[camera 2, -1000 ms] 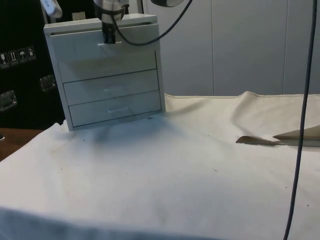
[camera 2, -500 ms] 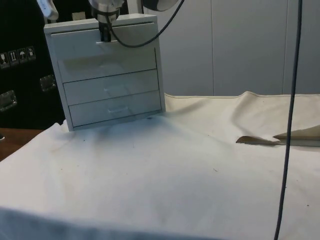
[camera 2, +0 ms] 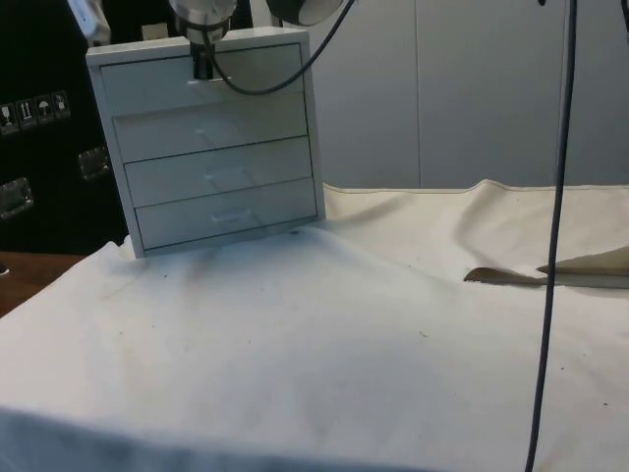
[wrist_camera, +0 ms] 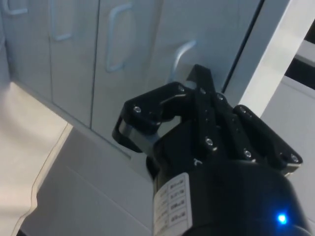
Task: Open the drawer, then close it.
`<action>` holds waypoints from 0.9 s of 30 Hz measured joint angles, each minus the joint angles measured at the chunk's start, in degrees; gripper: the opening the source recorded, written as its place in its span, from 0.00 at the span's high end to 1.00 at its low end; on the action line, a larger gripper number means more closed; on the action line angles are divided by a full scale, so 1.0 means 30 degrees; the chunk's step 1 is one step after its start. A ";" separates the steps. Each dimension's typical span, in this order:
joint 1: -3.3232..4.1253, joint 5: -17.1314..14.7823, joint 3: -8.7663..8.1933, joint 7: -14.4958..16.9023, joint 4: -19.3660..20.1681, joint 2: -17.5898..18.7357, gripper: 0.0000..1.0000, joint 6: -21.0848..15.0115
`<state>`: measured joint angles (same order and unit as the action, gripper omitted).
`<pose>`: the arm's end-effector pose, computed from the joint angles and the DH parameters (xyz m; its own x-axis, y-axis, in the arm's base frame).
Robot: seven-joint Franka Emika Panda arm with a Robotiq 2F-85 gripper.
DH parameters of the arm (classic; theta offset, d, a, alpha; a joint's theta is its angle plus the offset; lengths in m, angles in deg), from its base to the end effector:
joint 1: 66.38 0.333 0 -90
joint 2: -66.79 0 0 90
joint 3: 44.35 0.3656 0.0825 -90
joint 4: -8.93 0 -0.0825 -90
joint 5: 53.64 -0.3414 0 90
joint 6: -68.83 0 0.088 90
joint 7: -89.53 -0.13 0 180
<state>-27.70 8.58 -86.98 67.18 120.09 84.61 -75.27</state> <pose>0.6210 -0.0068 0.4522 0.8578 0.4909 0.1521 0.1735 -0.5551 0.8135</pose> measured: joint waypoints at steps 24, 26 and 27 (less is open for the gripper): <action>0.0859 0.0439 0.2330 -0.0917 0.2330 -0.3342 1.00 0.3380; 0.0879 0.0439 0.2559 -0.1031 0.2540 -0.3591 1.00 0.3629; 0.0898 0.0439 0.2674 -0.1070 0.2617 -0.3686 1.00 0.3762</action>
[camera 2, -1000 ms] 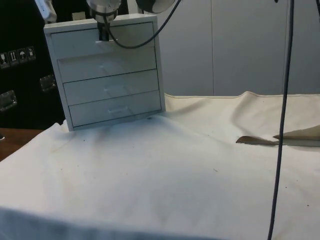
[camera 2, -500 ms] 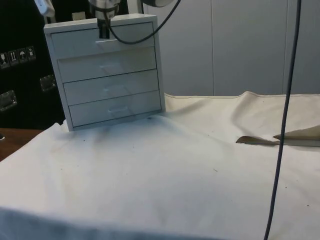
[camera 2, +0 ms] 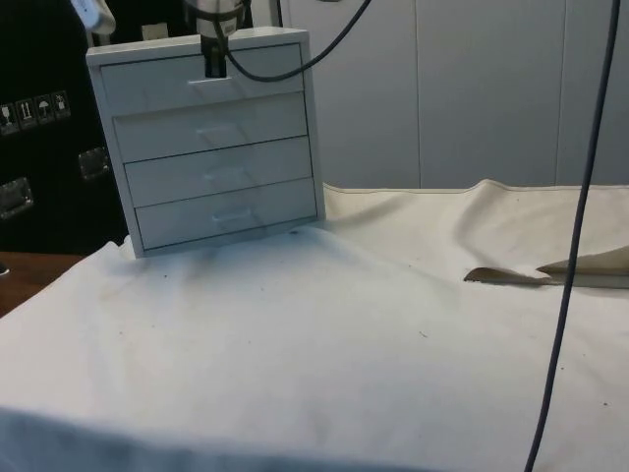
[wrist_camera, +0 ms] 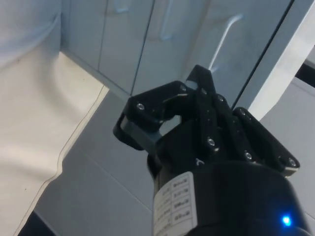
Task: Open the drawer, then close it.
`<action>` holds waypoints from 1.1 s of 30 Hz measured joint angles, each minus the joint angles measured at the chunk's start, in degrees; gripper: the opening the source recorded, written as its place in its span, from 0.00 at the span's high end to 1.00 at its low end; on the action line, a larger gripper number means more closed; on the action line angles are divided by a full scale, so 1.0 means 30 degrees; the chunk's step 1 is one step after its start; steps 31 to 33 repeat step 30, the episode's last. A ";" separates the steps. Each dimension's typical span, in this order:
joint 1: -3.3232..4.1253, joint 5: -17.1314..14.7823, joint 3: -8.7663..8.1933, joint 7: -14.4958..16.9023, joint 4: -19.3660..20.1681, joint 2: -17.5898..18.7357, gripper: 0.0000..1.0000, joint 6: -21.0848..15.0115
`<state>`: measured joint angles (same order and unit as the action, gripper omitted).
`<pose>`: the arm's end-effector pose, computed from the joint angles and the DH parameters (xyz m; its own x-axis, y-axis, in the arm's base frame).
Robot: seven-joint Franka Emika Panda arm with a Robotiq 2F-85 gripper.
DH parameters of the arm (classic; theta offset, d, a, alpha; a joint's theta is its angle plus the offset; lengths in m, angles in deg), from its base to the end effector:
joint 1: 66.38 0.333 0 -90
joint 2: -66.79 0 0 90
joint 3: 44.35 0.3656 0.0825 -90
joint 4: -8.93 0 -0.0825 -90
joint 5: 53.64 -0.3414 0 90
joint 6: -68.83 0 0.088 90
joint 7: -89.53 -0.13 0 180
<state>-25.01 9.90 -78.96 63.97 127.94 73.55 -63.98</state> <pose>0.5611 0.0451 0.4650 0.8680 0.4755 0.1431 0.1970 -0.5942 0.7798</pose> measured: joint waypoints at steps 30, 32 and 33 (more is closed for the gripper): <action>-0.0019 0.0000 0.0248 -0.0115 0.0115 -0.0172 0.04 0.0306; -0.0019 0.0000 0.0248 -0.0115 0.0115 -0.0172 0.04 0.0306; -0.0019 0.0000 0.0248 -0.0115 0.0115 -0.0172 0.04 0.0306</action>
